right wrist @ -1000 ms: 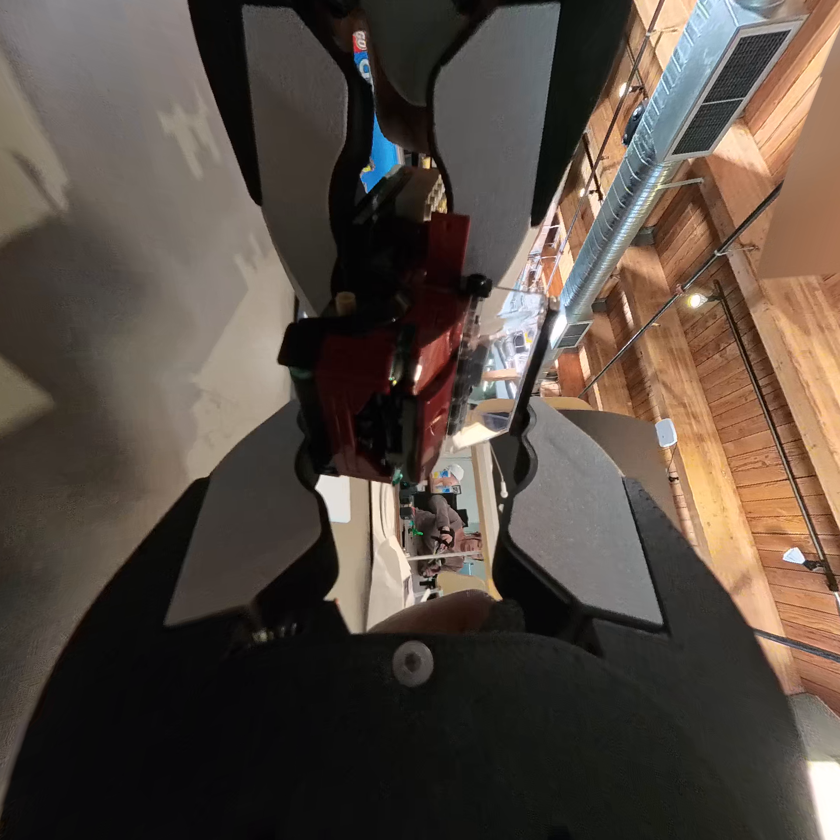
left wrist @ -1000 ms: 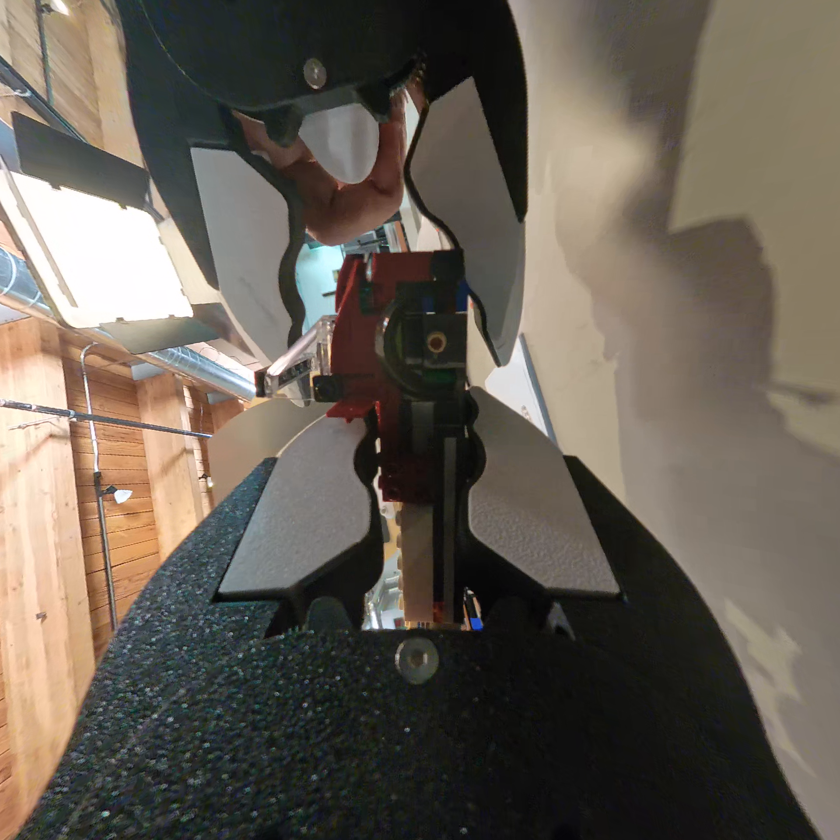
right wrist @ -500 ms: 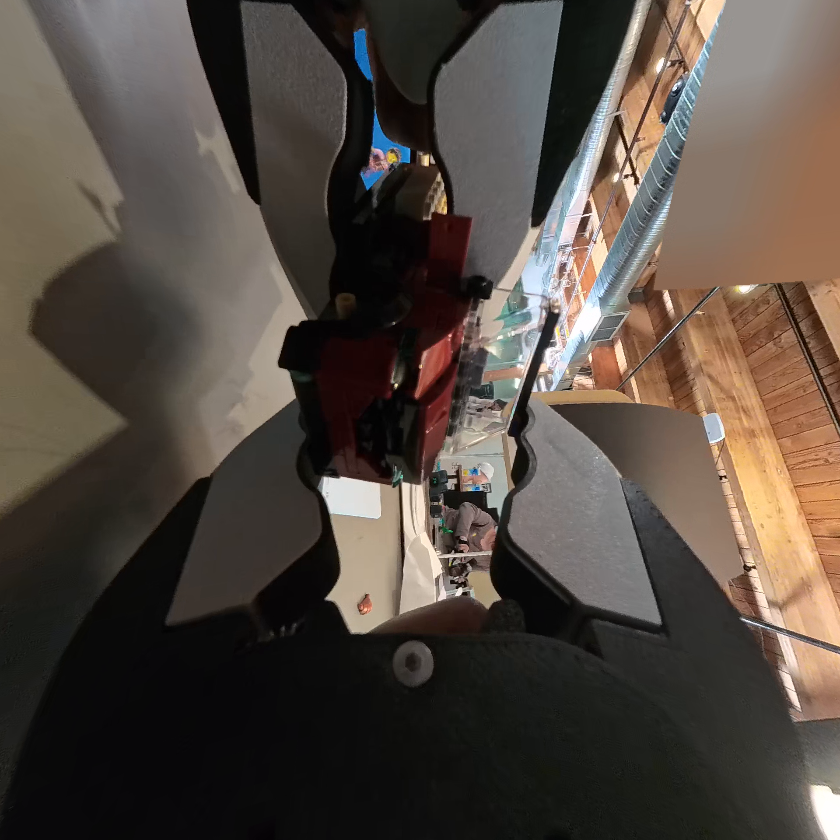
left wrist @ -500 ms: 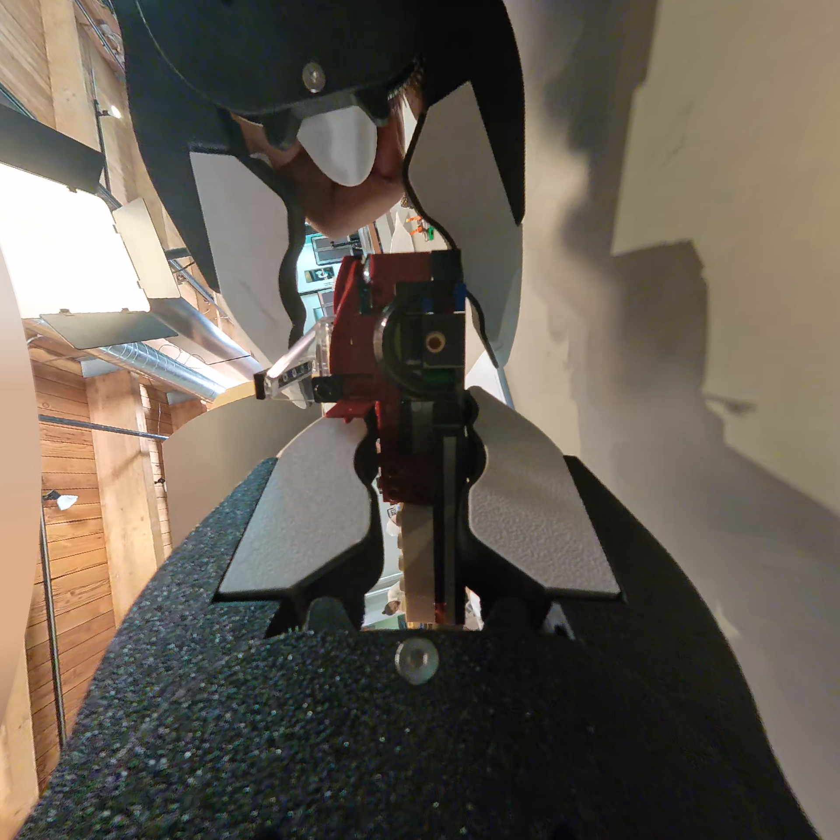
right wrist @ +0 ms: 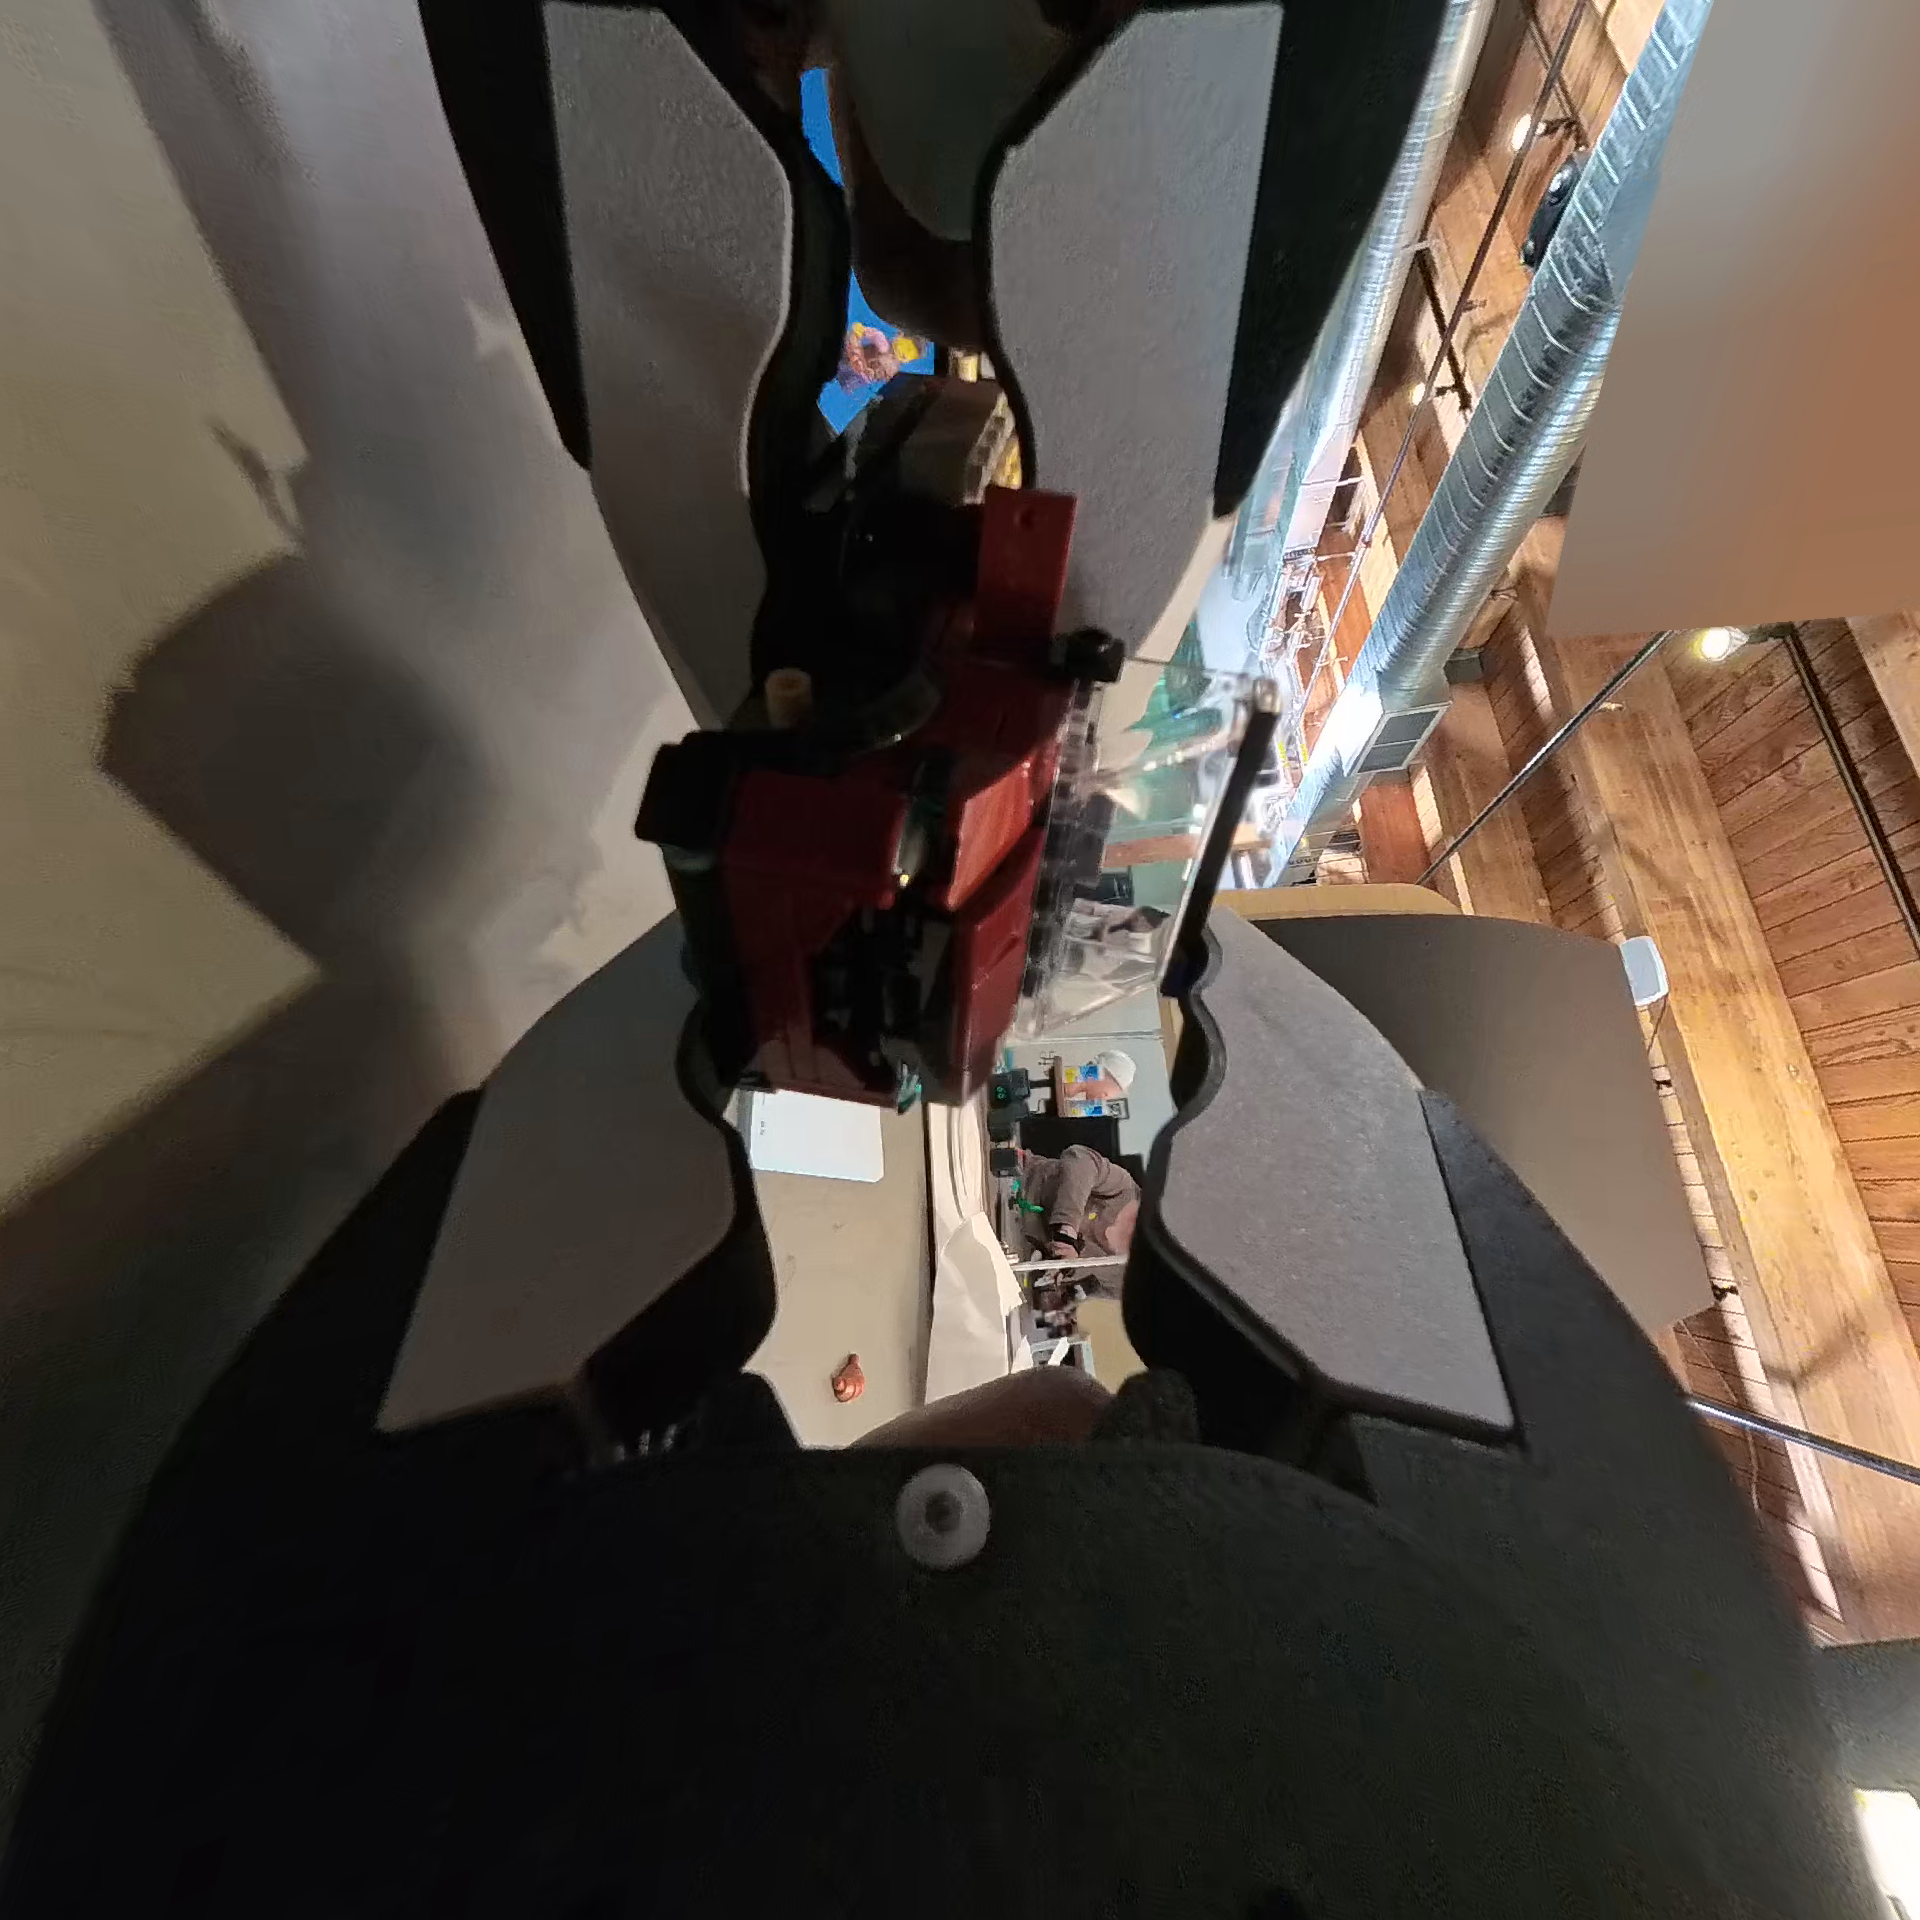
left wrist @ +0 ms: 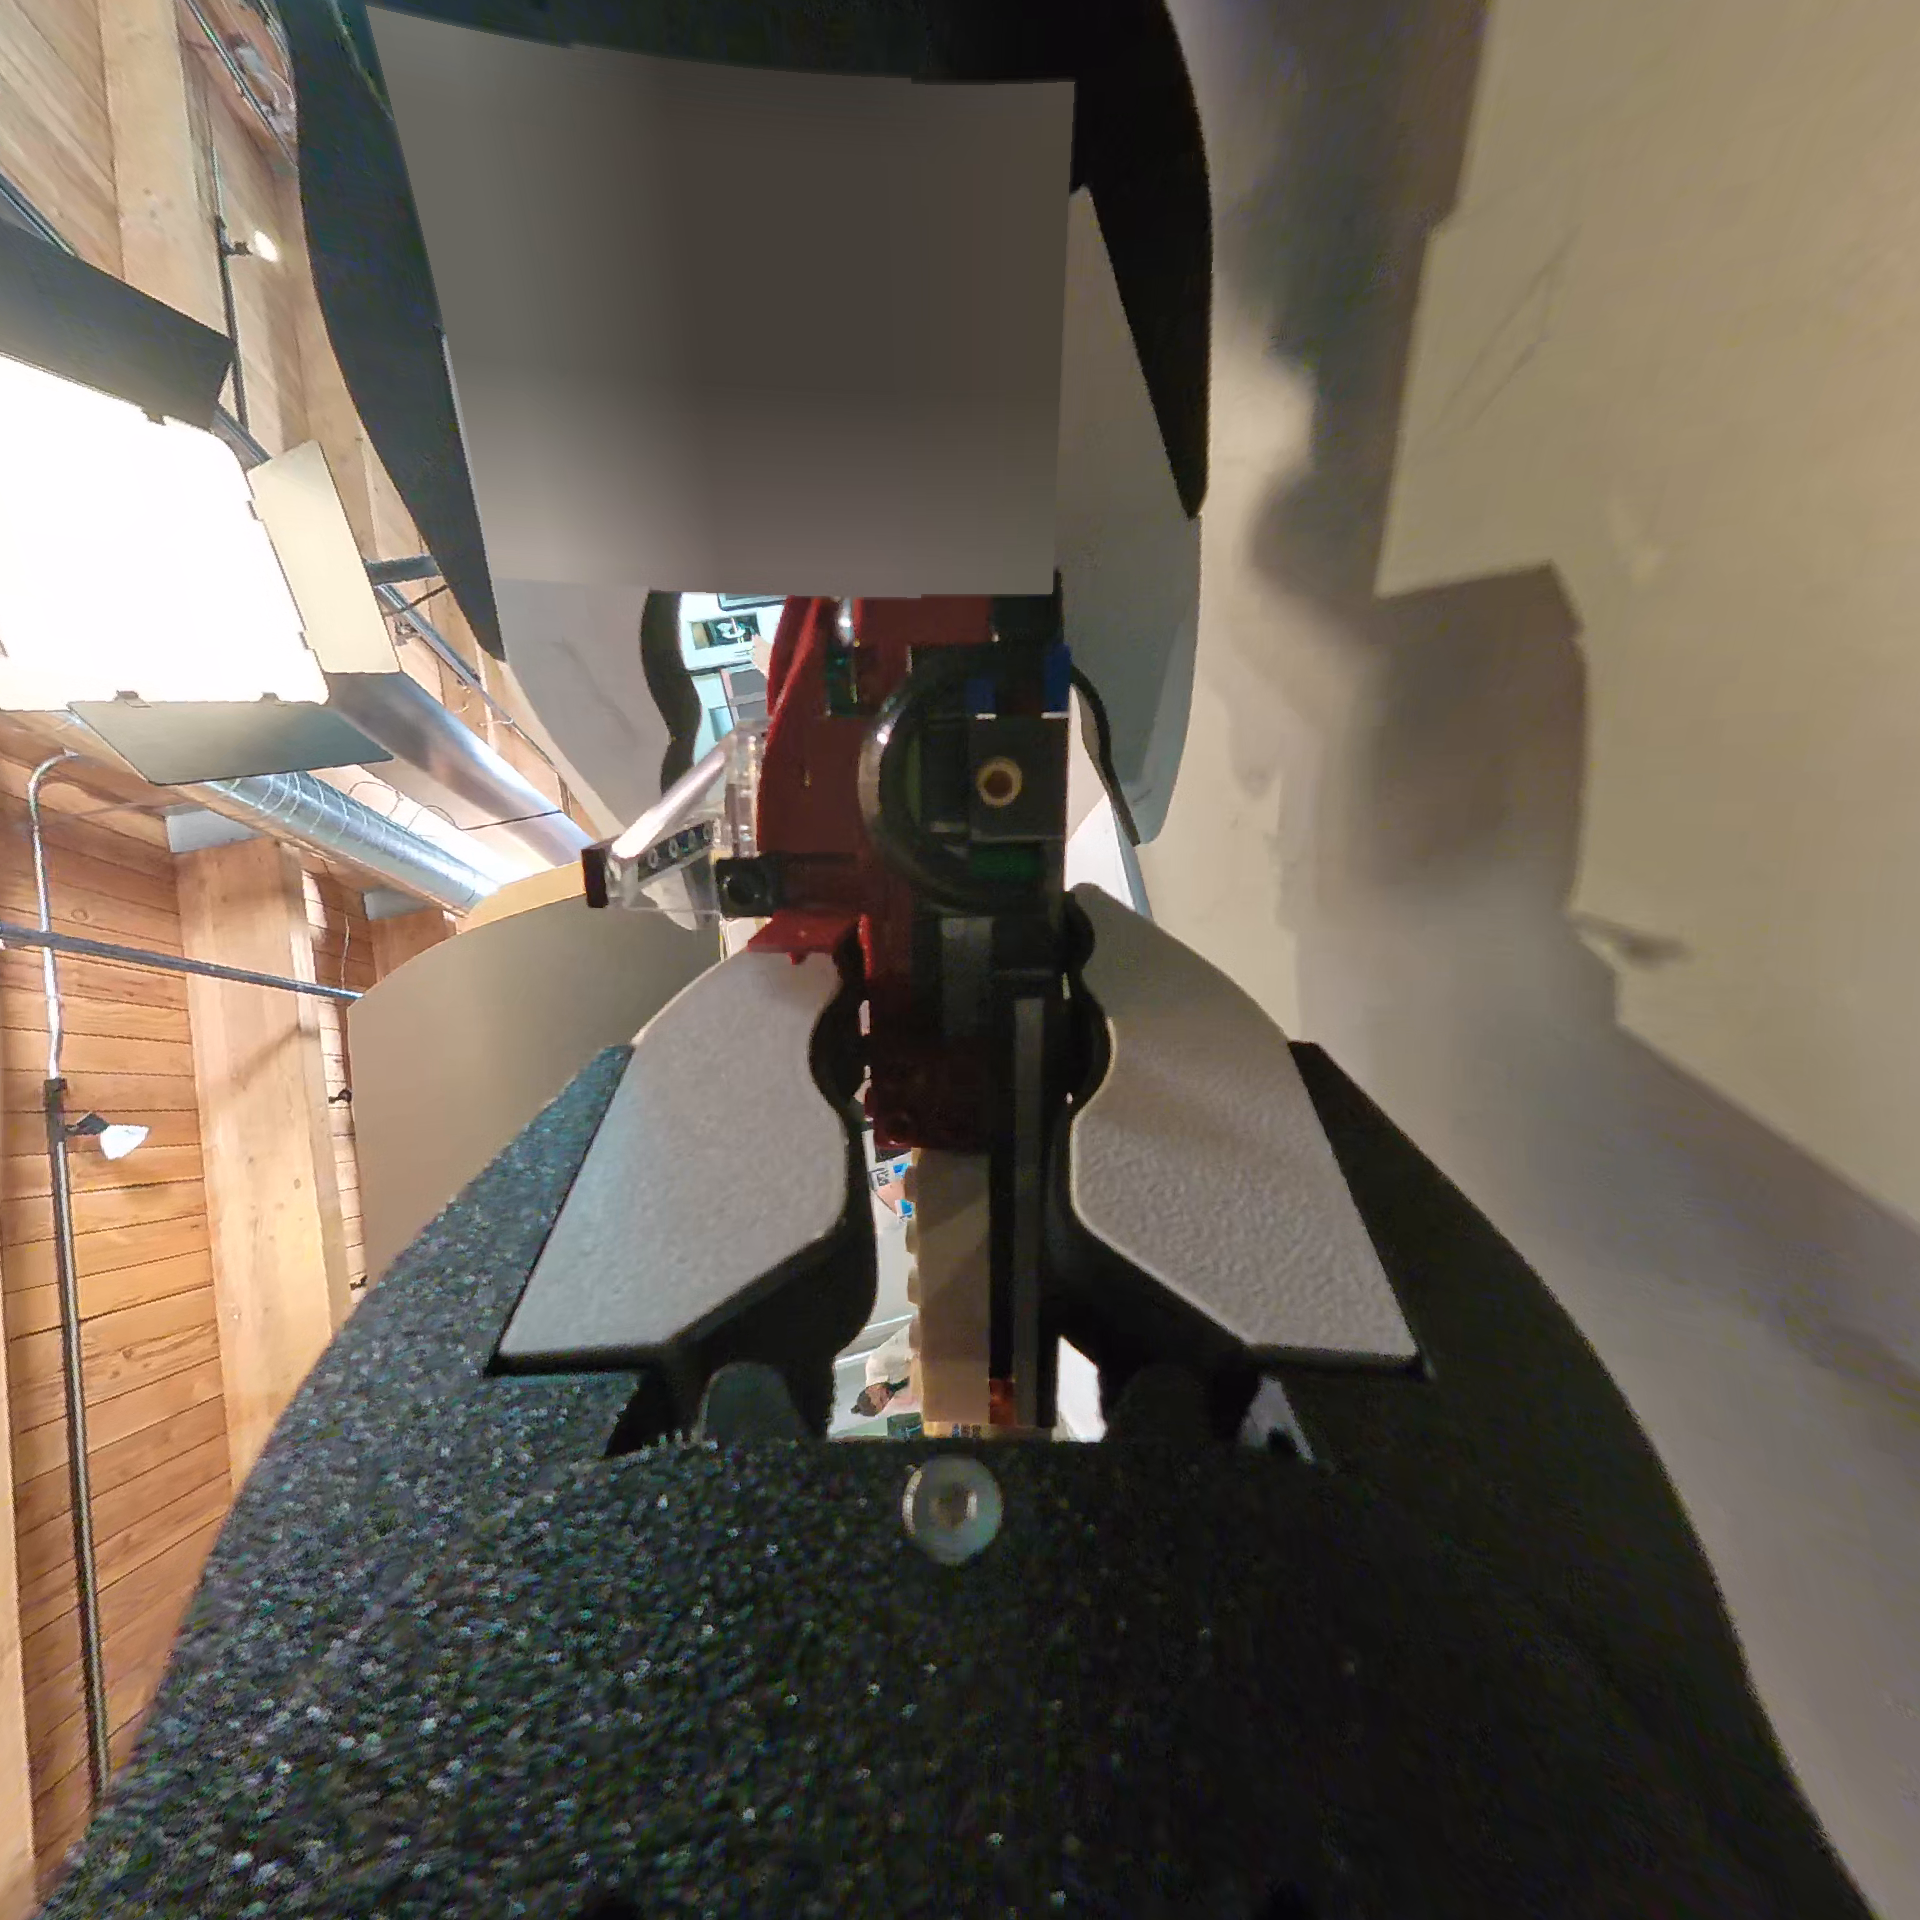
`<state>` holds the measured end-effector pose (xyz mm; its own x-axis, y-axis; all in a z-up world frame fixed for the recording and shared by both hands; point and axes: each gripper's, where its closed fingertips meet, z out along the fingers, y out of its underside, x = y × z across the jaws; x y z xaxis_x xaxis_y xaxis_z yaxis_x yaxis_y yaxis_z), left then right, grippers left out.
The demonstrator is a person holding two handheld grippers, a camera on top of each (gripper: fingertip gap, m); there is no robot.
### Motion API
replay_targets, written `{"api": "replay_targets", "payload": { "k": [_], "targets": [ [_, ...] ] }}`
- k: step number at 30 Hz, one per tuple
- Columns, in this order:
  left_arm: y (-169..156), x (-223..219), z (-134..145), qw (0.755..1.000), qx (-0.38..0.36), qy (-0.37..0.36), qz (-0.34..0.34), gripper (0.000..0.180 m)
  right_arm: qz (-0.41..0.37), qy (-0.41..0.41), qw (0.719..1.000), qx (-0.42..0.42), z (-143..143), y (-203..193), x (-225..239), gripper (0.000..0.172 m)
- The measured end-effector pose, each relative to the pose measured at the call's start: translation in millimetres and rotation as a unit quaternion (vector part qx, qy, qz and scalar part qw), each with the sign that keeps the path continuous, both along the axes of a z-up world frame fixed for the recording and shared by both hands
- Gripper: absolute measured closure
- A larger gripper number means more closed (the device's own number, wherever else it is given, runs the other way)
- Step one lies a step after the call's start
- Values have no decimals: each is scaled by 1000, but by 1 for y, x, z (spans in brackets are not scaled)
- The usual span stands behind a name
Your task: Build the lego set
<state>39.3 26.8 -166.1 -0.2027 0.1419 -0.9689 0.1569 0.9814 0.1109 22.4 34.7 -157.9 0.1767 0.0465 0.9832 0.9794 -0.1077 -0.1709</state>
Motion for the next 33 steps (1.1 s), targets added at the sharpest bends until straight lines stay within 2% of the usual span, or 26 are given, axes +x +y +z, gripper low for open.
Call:
{"api": "replay_targets", "payload": {
  "k": [10, 16, 28, 33],
  "targets": [
    [0, -1, -6, 1000, -15, 7, 1, 146, 25, -29, 999, 9, -2, -4, -9, 85],
    [-2, -2, -5, 1000, -15, 4, -2, 147, 44, -37, 998, 14, 0, -5, -20, 90],
    [-3, -3, -5, 1000, -11, 7, -4, 146, 54, -20, 998, 4, -1, -6, -21, 92],
    [1, -3, -8, 999, -39, 22, 8, 146, 35, -4, 999, 0, -3, -3, -17, 92]
  ]
}}
